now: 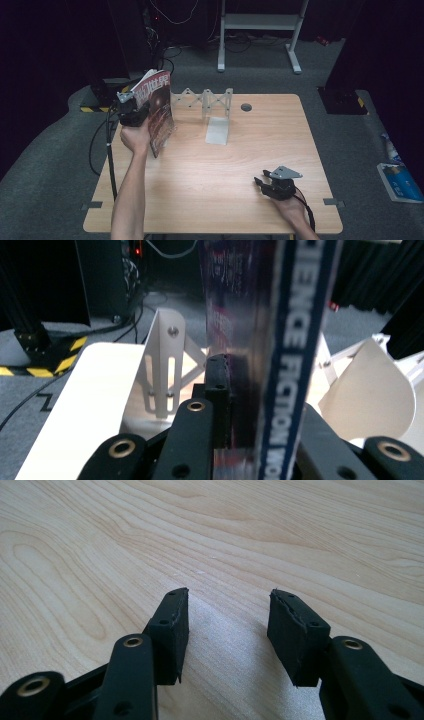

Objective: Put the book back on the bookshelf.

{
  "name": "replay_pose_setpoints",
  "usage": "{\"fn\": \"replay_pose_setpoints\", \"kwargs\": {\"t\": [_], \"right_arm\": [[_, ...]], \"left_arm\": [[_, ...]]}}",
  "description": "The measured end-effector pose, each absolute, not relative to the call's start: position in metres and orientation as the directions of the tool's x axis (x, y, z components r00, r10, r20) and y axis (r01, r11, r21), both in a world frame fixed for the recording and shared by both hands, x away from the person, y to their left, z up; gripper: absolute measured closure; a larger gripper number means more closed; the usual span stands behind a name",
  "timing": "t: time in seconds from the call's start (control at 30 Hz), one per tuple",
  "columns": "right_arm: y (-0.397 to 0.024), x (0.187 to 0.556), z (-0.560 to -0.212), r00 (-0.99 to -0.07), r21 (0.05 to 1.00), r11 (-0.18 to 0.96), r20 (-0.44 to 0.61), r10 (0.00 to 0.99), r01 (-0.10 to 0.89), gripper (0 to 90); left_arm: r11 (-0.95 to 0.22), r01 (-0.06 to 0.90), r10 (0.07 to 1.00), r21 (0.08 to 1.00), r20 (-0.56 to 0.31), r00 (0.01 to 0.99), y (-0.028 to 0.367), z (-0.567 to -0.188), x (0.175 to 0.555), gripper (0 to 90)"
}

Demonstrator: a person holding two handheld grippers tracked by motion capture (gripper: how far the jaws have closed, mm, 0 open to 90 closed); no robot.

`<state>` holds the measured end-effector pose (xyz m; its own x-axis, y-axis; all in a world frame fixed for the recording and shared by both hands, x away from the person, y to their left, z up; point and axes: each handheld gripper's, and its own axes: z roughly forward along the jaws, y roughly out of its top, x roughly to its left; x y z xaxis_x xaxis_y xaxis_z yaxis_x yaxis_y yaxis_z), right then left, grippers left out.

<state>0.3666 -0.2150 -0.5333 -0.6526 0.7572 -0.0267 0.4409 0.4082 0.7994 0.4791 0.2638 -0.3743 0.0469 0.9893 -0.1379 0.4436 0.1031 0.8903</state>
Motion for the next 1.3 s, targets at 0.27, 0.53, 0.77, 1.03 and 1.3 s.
{"fn": "replay_pose_setpoints", "kwargs": {"t": [0.27,0.53,0.77,1.03,1.3], "right_arm": [[-0.215,0.366,-0.533,-0.654,0.799,0.408,-0.024,0.756,0.441,50.9],[-0.215,0.366,-0.533,-0.656,0.799,0.41,-0.026,0.754,0.439,50.9],[-0.215,0.366,-0.533,-0.657,0.799,0.41,-0.026,0.754,0.439,50.9],[-0.215,0.366,-0.533,-0.656,0.799,0.41,-0.025,0.754,0.44,50.8],[-0.214,0.366,-0.533,-0.655,0.799,0.408,-0.023,0.755,0.442,50.6]], "left_arm": [[0.033,0.521,0.995,0.853,-0.078,0.065,0.26,-0.371,0.482,82.2],[0.01,0.601,0.994,0.799,-0.074,0.082,0.26,-0.364,0.485,82.1],[-0.002,0.657,0.992,0.754,-0.081,0.096,0.263,-0.36,0.486,82.0],[0.003,0.718,0.99,0.696,-0.102,0.095,0.27,-0.355,0.489,81.7],[0.02,0.694,0.987,0.719,-0.126,0.103,0.268,-0.354,0.485,83.6]]}}
